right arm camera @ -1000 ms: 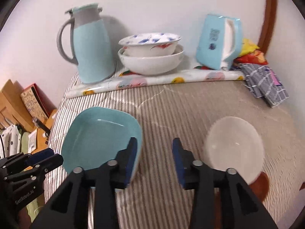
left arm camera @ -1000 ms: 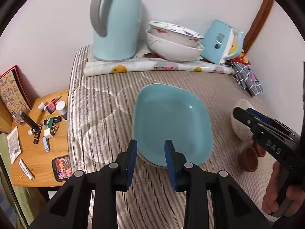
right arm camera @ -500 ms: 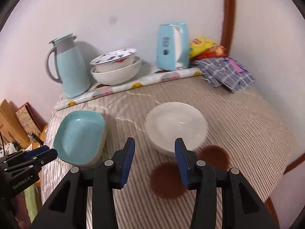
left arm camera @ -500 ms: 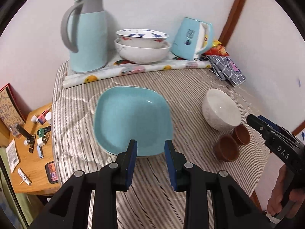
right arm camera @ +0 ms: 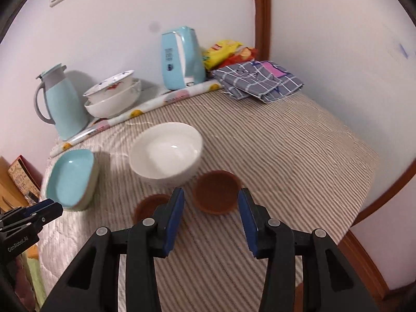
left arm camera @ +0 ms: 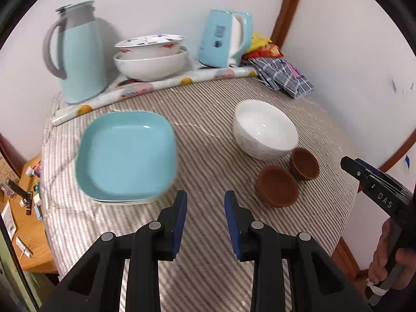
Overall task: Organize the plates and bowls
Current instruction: 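Move the left gripper toward one small brown bowl while the right gripper approaches the other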
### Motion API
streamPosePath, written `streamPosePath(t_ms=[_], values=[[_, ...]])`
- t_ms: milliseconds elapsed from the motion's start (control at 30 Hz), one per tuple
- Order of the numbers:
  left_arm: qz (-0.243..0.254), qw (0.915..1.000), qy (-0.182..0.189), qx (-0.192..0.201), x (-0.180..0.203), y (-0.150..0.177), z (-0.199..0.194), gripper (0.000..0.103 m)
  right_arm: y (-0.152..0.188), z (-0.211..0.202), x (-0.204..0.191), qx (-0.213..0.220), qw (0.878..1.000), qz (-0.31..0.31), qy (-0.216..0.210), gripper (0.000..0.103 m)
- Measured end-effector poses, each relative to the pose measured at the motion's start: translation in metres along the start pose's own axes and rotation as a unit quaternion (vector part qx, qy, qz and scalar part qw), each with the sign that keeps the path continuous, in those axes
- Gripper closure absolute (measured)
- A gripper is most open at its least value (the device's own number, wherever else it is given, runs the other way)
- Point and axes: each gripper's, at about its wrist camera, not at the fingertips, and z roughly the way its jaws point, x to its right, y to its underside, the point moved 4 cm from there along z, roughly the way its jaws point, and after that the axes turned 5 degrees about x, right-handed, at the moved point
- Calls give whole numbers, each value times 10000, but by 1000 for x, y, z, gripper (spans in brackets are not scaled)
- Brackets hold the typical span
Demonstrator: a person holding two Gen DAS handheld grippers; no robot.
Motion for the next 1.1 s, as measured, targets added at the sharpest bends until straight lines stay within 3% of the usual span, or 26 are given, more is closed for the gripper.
streamPosePath(t_ms=[233, 533, 800, 1100], values=[[188, 9995, 107, -247, 31, 7, 19, 75, 13, 11, 25, -155, 9998, 78, 80, 60], [224, 9989, 311, -284, 52, 0, 42, 75, 16, 36, 44, -333, 9992, 216, 18, 60], [230, 9971, 594, -420, 70, -5, 69, 75, 8, 62, 45, -380, 9990, 202, -141, 60], [297, 9958, 632, -597, 77, -2, 97, 75, 7, 96, 38, -609, 9979, 70, -218, 60]])
